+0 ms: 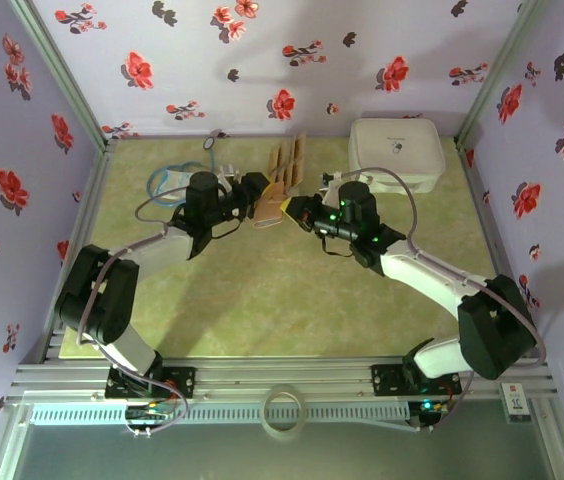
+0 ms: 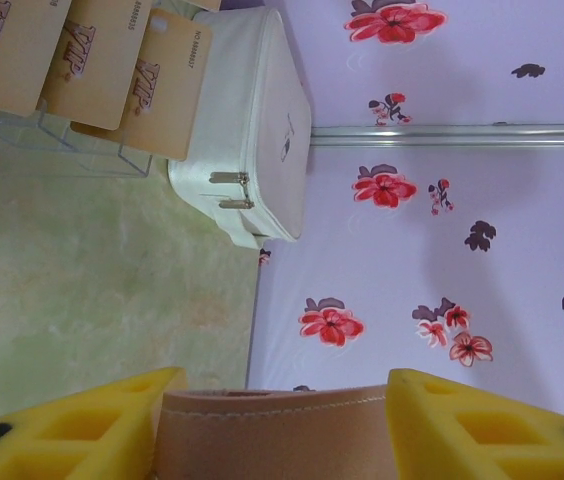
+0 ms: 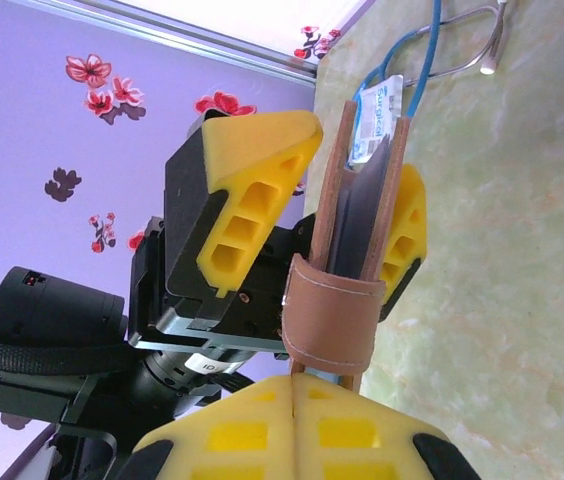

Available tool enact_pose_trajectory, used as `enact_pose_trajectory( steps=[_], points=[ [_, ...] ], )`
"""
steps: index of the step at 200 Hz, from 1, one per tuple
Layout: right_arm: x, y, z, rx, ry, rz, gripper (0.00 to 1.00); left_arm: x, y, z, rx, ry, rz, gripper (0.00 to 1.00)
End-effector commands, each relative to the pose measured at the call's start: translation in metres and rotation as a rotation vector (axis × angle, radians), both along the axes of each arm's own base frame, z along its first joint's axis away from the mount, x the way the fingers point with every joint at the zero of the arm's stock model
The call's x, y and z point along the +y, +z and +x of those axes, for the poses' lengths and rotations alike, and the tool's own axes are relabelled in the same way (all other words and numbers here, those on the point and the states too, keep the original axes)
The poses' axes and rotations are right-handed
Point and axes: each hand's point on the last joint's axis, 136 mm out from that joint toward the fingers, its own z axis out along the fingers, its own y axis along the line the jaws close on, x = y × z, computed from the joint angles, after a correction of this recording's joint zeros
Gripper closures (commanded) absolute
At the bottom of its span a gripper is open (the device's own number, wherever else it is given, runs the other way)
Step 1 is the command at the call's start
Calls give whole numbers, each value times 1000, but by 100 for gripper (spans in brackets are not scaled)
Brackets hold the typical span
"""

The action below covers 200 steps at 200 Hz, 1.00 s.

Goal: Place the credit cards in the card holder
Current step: Pass the card holder.

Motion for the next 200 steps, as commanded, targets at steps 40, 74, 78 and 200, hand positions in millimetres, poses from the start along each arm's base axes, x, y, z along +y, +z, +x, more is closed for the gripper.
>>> enact_pose_trajectory(
  steps=[40,74,78,200],
  points=[
    [-8,-16,3,14,-25,-22,100,0,16,-6,-74,-17,-14,61],
    [-9,-22,3,23,-28,-31,100,1,17,-6,-83,-9,-7,68],
    [-9,-23,3,26,-28,-33,100,2,17,-6,-85,-8,-6,70],
    [-45,-49,3,-58,-5,-561,24,20,-11,-17,-222,-73,410,100]
  ],
)
